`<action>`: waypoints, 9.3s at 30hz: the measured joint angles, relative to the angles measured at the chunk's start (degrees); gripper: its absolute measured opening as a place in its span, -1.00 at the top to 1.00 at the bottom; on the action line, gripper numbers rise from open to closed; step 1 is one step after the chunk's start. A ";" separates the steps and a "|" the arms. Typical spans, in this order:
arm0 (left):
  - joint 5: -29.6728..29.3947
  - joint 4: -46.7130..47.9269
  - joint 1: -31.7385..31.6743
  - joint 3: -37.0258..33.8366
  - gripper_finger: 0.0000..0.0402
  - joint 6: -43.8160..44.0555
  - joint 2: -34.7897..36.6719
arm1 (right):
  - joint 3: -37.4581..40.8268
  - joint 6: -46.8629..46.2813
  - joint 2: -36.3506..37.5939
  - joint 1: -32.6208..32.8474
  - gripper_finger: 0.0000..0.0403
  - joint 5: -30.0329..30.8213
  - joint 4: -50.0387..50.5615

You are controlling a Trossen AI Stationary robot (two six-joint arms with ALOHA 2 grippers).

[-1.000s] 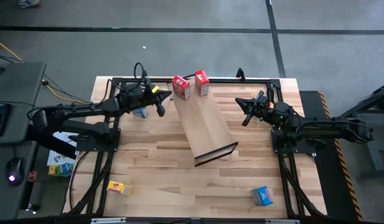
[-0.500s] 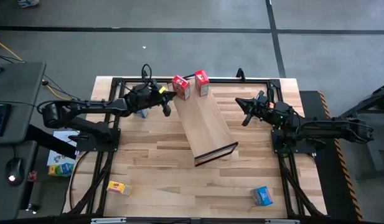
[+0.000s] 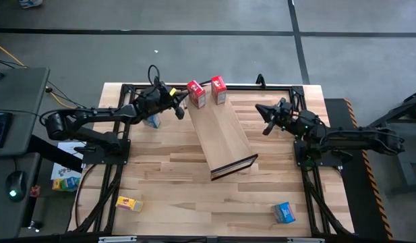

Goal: Stack cereal on shelf
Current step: Put the red cereal box aligned with the other red cereal box on the shelf, then put the left blue cereal box on the shelf

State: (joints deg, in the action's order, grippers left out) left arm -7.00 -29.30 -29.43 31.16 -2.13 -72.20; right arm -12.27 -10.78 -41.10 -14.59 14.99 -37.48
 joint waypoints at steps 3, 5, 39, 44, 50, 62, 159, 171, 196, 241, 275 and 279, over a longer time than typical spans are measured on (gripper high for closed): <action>0.49 -0.72 -0.74 0.00 1.00 0.00 0.00 | 0.00 -1.02 -3.61 0.00 1.00 0.01 -3.88; 1.27 -0.66 -1.13 0.00 1.00 0.10 -0.02 | -0.09 -0.75 -6.81 0.00 1.00 0.03 -6.47; 2.54 -0.27 -1.42 0.02 1.00 -2.60 -0.22 | -36.59 0.20 -42.12 -16.11 1.00 -10.46 17.54; 3.97 -0.04 -1.42 0.02 1.00 -2.99 -0.22 | -46.25 -4.07 -42.73 -22.93 1.00 -20.41 34.46; 5.02 -0.07 -1.42 0.02 1.00 -3.04 -0.22 | -51.50 -8.83 -44.24 -30.54 1.00 -40.16 40.12; 4.98 -0.09 -1.45 0.02 1.00 -5.05 -0.22 | -51.71 -11.41 -53.76 -30.00 1.00 -48.76 31.97; 15.66 7.54 -1.64 0.02 1.00 -14.10 -0.22 | -58.14 1.85 -38.01 -12.65 1.00 -24.42 67.76; 14.35 2.52 -1.73 1.39 1.00 -11.86 -0.22 | -58.14 1.90 -34.49 -12.63 1.00 -22.02 68.58; 12.21 4.68 -6.22 3.06 1.00 -11.64 -0.22 | -58.14 2.07 -34.56 -10.75 1.00 -21.49 67.92; 7.53 -1.79 -3.47 3.04 1.00 5.05 -3.21 | -58.14 3.19 -34.58 -10.75 1.00 -19.66 67.77; 6.64 23.57 5.09 -10.29 0.89 -4.30 43.83 | -58.10 4.51 -28.40 -2.45 1.00 -10.18 81.62; 3.09 39.17 5.08 -1.37 0.59 -9.10 41.78 | -58.10 3.73 -28.07 -1.22 1.00 -7.43 81.75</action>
State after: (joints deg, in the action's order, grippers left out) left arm -3.91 9.87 -24.34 29.79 -11.23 -30.42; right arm -70.37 -7.06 -69.17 -15.81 7.56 44.26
